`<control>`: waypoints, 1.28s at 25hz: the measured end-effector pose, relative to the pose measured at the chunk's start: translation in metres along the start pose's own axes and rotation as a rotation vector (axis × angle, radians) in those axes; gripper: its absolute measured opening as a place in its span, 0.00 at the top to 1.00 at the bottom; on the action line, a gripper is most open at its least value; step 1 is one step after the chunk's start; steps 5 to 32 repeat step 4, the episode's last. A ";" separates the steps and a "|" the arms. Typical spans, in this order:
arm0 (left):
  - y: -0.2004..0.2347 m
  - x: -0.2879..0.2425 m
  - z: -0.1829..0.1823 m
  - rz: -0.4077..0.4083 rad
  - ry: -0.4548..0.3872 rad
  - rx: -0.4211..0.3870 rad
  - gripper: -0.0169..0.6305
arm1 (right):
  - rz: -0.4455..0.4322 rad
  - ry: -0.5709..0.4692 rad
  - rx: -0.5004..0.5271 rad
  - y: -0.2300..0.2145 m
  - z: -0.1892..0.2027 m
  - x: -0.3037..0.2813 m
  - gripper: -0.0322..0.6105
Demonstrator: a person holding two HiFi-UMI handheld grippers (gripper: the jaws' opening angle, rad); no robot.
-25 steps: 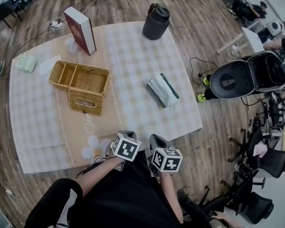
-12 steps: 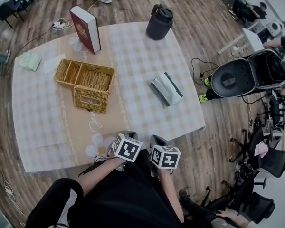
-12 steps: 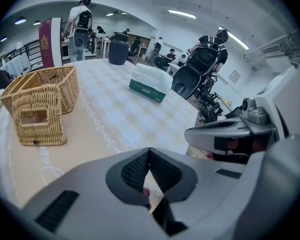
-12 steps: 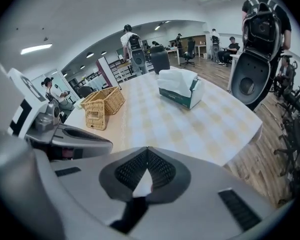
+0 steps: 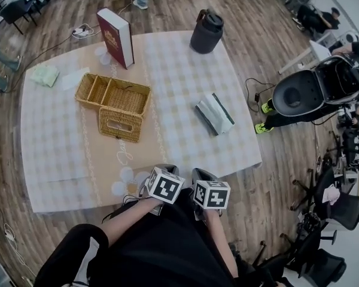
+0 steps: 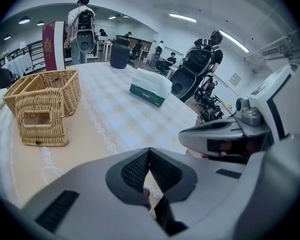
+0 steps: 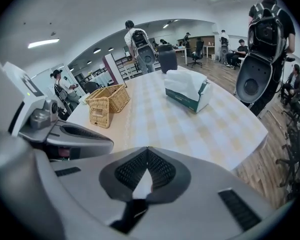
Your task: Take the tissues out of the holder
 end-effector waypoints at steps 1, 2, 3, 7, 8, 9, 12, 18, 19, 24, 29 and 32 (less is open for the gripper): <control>0.001 0.002 -0.001 -0.005 -0.005 0.002 0.98 | -0.004 -0.003 0.002 0.001 -0.003 0.000 0.93; 0.003 0.003 -0.002 -0.013 -0.013 0.003 0.98 | -0.008 -0.007 0.003 0.002 -0.005 0.000 0.93; 0.004 0.006 -0.004 -0.021 -0.021 0.004 0.97 | -0.011 -0.011 0.005 0.004 -0.008 0.000 0.93; 0.006 0.008 -0.006 -0.030 -0.029 0.004 0.98 | -0.015 -0.015 0.007 0.006 -0.010 0.000 0.93; 0.006 0.008 -0.006 -0.030 -0.029 0.004 0.98 | -0.015 -0.015 0.007 0.006 -0.010 0.000 0.93; 0.006 0.008 -0.006 -0.030 -0.029 0.004 0.98 | -0.015 -0.015 0.007 0.006 -0.010 0.000 0.93; 0.006 0.008 -0.006 -0.030 -0.029 0.004 0.98 | -0.015 -0.015 0.007 0.006 -0.010 0.000 0.93; 0.006 0.008 -0.006 -0.030 -0.029 0.004 0.98 | -0.015 -0.015 0.007 0.006 -0.010 0.000 0.93; 0.006 0.008 -0.006 -0.030 -0.029 0.004 0.98 | -0.015 -0.015 0.007 0.006 -0.010 0.000 0.93; 0.006 0.008 -0.006 -0.030 -0.029 0.004 0.98 | -0.015 -0.015 0.007 0.006 -0.010 0.000 0.93; 0.006 0.008 -0.006 -0.030 -0.029 0.004 0.98 | -0.015 -0.015 0.007 0.006 -0.010 0.000 0.93; 0.006 0.008 -0.006 -0.030 -0.029 0.004 0.98 | -0.015 -0.015 0.007 0.006 -0.010 0.000 0.93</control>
Point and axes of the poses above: the fingertips, and each gripper's own axes: x backward along the fingers, y to its left, z out of its underside, the point moved 7 cm from there along x, backward along the fingers, and after that the axes turned 1 degree about -x, right-handed, at the moved point
